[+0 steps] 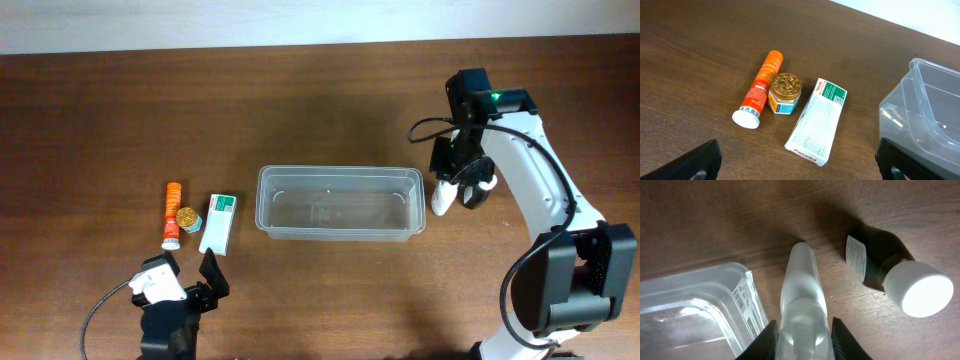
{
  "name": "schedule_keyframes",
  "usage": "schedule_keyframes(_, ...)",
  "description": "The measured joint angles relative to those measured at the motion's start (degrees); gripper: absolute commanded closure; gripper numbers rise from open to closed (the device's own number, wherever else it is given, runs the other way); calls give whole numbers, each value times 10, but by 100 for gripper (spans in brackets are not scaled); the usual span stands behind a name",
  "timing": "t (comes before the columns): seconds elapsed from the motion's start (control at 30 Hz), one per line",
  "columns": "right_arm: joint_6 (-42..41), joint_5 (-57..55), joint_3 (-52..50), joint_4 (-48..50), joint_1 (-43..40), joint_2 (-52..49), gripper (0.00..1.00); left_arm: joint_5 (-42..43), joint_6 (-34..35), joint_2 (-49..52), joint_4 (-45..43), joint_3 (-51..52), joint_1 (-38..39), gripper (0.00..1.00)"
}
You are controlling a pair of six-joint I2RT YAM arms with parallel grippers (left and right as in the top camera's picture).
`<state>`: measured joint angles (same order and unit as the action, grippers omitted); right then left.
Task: Pack container
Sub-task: 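Move the right gripper to the white spray bottle and grasp it, then carry the white bottle into the container's right end and release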
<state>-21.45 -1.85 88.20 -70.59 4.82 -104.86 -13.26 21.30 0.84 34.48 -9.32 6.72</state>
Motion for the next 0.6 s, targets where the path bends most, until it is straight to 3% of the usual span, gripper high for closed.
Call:
schedule_keyframes(0.17,0,1,32,-32,0,0,87,0,0,0,0,0,0,1)
schedule_keyframes(0.3,0,1,119,-84,3,6,95,0,0,0,0,0,0,0)
schedule_keyframes(0.47,-9,-2,245,-140,45,50,96,0,0,0,0,0,0,0)
schedule_keyframes(0.6,-31,1,283,-156,102,91,96,0,0,0,0,0,0,1)
